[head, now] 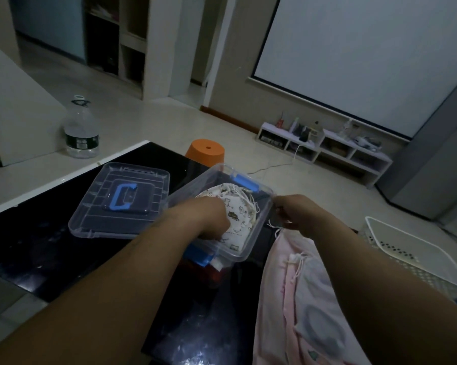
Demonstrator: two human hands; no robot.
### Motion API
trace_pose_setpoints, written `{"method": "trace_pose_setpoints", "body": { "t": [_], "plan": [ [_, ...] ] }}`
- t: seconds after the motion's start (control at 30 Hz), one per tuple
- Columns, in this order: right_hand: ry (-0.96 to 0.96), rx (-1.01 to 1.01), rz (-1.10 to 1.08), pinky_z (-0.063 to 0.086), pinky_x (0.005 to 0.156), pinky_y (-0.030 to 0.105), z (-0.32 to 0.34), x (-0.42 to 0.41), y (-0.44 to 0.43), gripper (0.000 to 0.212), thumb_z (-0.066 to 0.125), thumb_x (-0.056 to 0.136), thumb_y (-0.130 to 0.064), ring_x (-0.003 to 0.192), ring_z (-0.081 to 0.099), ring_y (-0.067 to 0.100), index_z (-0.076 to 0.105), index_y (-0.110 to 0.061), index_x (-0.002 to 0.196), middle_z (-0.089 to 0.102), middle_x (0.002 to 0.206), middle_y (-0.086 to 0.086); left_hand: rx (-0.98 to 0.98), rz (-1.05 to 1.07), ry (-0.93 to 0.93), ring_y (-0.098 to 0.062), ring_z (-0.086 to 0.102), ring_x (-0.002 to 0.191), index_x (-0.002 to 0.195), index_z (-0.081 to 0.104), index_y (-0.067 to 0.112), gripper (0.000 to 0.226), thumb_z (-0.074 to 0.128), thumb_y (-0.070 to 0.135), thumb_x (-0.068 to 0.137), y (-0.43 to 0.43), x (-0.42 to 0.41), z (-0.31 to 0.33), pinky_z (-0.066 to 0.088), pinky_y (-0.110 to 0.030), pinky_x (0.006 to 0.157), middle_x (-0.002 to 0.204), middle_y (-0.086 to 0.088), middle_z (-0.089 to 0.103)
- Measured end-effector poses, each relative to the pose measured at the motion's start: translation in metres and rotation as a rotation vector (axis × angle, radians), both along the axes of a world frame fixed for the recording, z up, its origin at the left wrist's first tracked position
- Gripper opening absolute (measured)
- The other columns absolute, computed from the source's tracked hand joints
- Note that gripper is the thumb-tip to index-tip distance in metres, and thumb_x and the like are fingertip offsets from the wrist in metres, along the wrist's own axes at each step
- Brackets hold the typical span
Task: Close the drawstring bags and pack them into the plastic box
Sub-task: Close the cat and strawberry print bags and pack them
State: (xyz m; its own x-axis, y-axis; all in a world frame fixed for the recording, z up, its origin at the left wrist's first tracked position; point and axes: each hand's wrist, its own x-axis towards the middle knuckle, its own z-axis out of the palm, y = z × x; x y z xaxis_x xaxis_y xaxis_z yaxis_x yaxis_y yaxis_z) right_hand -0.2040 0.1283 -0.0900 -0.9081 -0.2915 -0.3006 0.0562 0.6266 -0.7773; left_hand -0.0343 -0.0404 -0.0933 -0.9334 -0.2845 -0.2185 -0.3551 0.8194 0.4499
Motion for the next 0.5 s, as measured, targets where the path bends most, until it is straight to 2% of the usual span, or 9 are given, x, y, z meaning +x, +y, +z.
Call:
{"method": "trace_pose_setpoints", "body": {
  "t": [0.07,0.13,0.23,0.3,0.37,0.43,0.5],
  "plan": [
    [-0.038,0.004,0.047,0.044,0.067,0.03,-0.003,0.004,0.001,0.024,0.063,0.098,-0.032,0.063,0.05,0.019,0.07,-0.011,0.089,0.058,0.077,0.009,0.001,0.006,0.003,-0.022,0.058,0.105,0.124,0.065,0.018,0.029,0.051,0.029,0.101,0.0,0.0,-0.001,0.044,-0.035,0.086,0.122,-0.004,0.065],
    [-0.062,-0.034,0.053,0.042,0.076,0.035,-0.006,0.009,0.0,0.032,0.059,0.102,-0.036,0.072,0.055,0.021,0.069,-0.013,0.082,0.063,0.078,0.008,0.005,0.016,0.01,-0.023,0.058,0.106,0.125,0.065,0.018,0.03,0.051,0.03,0.101,0.0,0.001,-0.002,0.045,-0.035,0.087,0.123,-0.004,0.065],
    [-0.064,-0.044,0.074,0.043,0.081,0.037,-0.007,0.013,0.004,0.037,0.059,0.103,-0.042,0.086,0.065,0.023,0.069,-0.016,0.079,0.074,0.078,0.004,0.012,0.026,0.02,-0.024,0.059,0.108,0.124,0.065,0.019,0.03,0.05,0.032,0.102,-0.002,0.002,-0.002,0.047,-0.037,0.09,0.122,-0.004,0.065],
    [-0.087,-0.026,0.107,0.045,0.082,0.038,-0.004,0.014,0.011,0.036,0.06,0.103,-0.043,0.09,0.067,0.024,0.067,-0.017,0.079,0.073,0.081,0.004,0.026,0.024,0.013,-0.023,0.059,0.107,0.122,0.065,0.02,0.028,0.05,0.032,0.102,-0.002,0.002,-0.003,0.048,-0.039,0.092,0.119,-0.003,0.065],
    [-0.131,-0.05,0.119,0.045,0.074,0.033,0.005,0.014,0.017,0.028,0.061,0.102,-0.035,0.082,0.061,0.024,0.064,-0.016,0.082,0.065,0.078,0.006,0.027,0.015,0.017,-0.023,0.06,0.107,0.12,0.065,0.02,0.027,0.051,0.032,0.101,-0.003,0.001,-0.002,0.049,-0.041,0.095,0.118,-0.002,0.065],
    [-0.19,-0.207,0.1,0.045,0.07,0.032,0.024,0.019,0.012,0.019,0.057,0.103,-0.023,0.069,0.053,0.021,0.061,-0.012,0.088,0.054,0.072,0.005,0.03,0.014,0.038,-0.023,0.06,0.108,0.121,0.066,0.02,0.027,0.05,0.03,0.102,-0.003,0.001,0.0,0.05,-0.041,0.097,0.121,-0.003,0.066],
    [-0.193,-0.317,0.098,0.058,0.073,0.035,0.049,0.027,-0.001,0.02,0.054,0.106,-0.019,0.071,0.065,0.024,0.061,-0.001,0.101,0.066,0.076,0.009,0.009,0.01,0.083,-0.023,0.061,0.111,0.126,0.065,0.018,0.028,0.048,0.025,0.105,-0.001,0.001,0.004,0.05,-0.041,0.1,0.125,-0.003,0.066]
  ]
}}
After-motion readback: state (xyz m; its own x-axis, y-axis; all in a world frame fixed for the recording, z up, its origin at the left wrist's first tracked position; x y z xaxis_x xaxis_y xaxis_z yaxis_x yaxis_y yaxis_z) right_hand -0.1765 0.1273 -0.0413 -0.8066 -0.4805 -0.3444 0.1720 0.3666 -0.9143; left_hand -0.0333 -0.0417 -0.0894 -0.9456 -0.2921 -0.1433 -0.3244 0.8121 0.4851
